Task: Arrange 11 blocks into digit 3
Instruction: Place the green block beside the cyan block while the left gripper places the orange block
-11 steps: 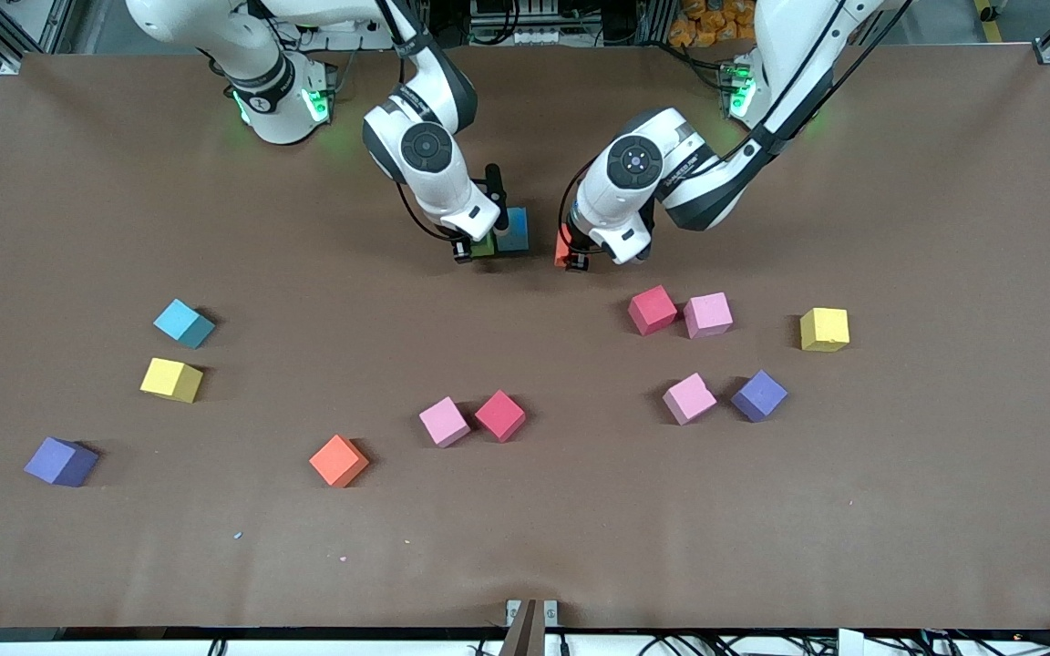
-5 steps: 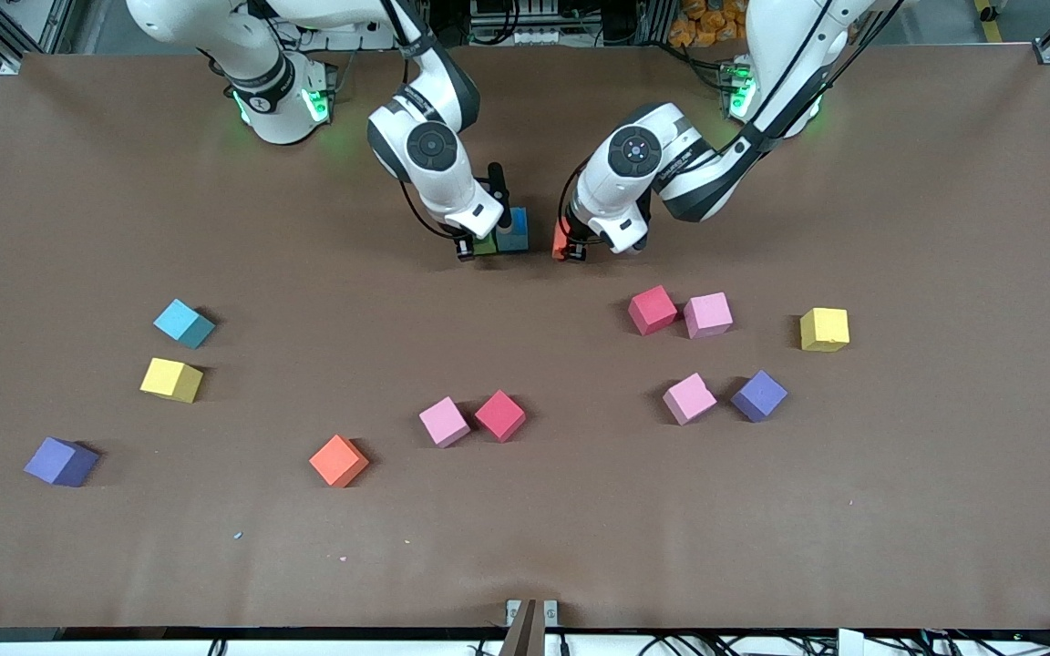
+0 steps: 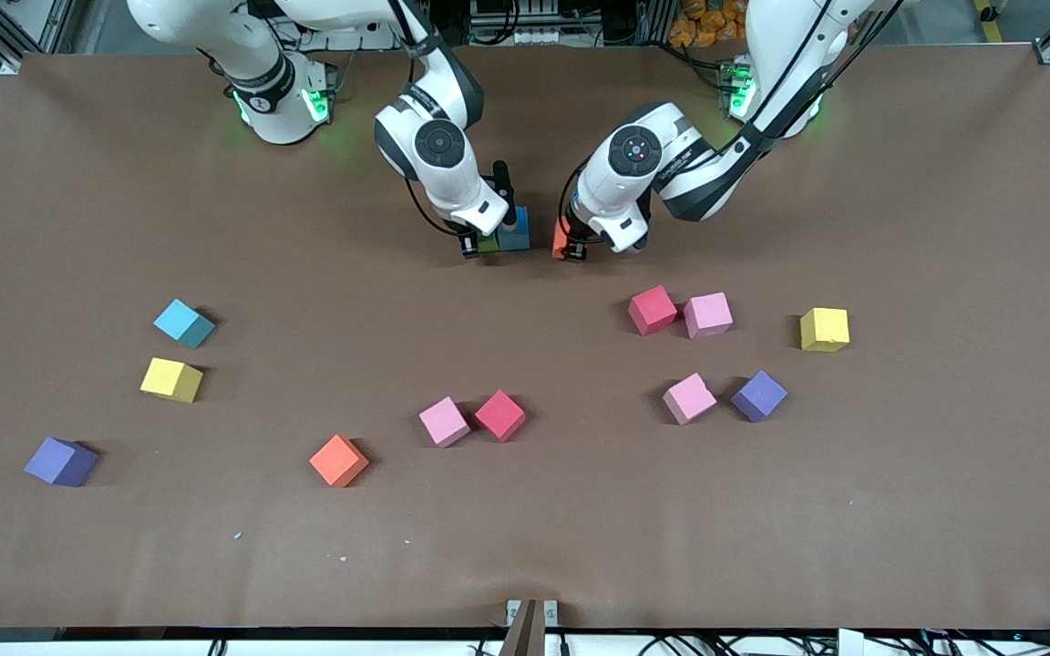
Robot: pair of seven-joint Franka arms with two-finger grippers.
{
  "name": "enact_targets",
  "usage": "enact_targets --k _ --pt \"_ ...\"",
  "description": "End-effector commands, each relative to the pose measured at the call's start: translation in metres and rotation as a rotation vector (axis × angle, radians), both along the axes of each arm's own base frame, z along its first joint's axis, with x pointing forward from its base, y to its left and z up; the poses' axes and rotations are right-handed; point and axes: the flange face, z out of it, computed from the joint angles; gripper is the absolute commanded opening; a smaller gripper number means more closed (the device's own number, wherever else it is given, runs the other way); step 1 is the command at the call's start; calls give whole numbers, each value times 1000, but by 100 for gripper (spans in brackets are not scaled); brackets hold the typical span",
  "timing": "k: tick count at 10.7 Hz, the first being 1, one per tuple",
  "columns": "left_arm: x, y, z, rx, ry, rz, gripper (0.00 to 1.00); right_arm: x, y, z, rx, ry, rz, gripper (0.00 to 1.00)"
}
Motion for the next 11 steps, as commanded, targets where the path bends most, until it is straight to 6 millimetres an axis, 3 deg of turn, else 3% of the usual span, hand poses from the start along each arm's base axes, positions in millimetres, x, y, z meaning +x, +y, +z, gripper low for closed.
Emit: enact_targets --k 1,2,4,8,11 --pt "-6 -1 5 0 -12 15 0 -7 -3 -8 -13 6 -10 37" --pt "-5 0 5 0 -12 18 0 -6 -3 -8 -14 7 -12 45" --pt "-12 -6 5 3 -9 15 0 -4 -6 -10 -22 15 -21 97" --pt "-19 -11 5 5 -7 9 0 -2 -6 -8 -23 21 -24 100" --pt "-22 -13 5 10 0 33 0 14 -7 13 -21 40 -33 100"
